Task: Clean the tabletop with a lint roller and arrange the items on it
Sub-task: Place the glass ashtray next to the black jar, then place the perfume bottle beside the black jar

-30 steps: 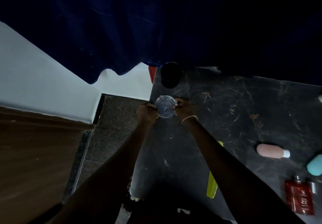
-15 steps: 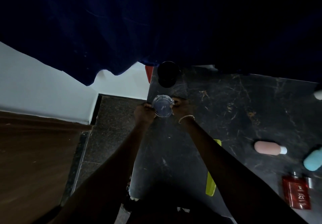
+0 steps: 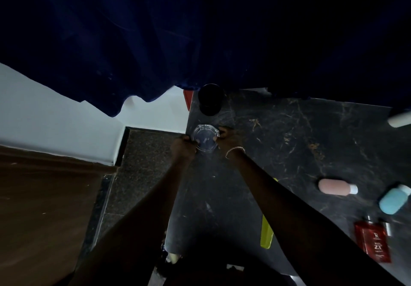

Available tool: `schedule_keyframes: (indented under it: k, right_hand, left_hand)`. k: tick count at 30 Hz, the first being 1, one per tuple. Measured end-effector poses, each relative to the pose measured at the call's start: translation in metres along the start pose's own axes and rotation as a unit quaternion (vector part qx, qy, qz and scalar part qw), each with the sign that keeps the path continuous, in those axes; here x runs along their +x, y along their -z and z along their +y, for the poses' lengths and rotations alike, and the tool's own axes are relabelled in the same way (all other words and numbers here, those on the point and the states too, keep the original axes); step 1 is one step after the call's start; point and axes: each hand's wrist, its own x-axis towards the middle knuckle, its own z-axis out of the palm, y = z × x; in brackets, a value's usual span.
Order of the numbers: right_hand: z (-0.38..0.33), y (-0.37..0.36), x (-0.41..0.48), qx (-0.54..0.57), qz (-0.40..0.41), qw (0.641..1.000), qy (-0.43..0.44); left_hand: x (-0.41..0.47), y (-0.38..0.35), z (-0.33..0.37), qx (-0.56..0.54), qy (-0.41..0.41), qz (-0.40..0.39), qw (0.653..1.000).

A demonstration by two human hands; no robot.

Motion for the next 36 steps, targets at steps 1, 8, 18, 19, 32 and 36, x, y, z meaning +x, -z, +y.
schedule_keyframes:
  k: [1,8,18,19,32,36]
  right_hand:
    - [0.001,0.002,-0.003,0.027,-0.006,1.0,-0.004]
    - [0.021,0.022,-0.055,-0.038,0.042,0.988,0.147]
    - [0.112,0.065,-0.15,-0.277,0.185,0.92,0.206]
    - [0.124,0.072,-0.159,-0.284,0.195,0.918,0.196]
    - [0.222,0.151,-0.227,-0.286,0.216,0.929,0.091]
    - [0.247,0.182,-0.237,-0.276,0.214,0.934,0.077]
  left_hand:
    - [-0.003,0.001,0.0,0.0,-0.006,0.01,1.0]
    - [-0.039,0.018,-0.028,0.117,-0.156,0.019,0.981]
    - [-0.116,-0.019,-0.063,0.354,-0.421,0.022,0.834]
    - [-0.124,-0.032,-0.064,0.357,-0.437,0.009,0.826]
    - [-0.203,-0.168,-0.047,0.395,-0.518,-0.104,0.752]
    - [-0.226,-0.202,-0.036,0.405,-0.51,-0.111,0.751]
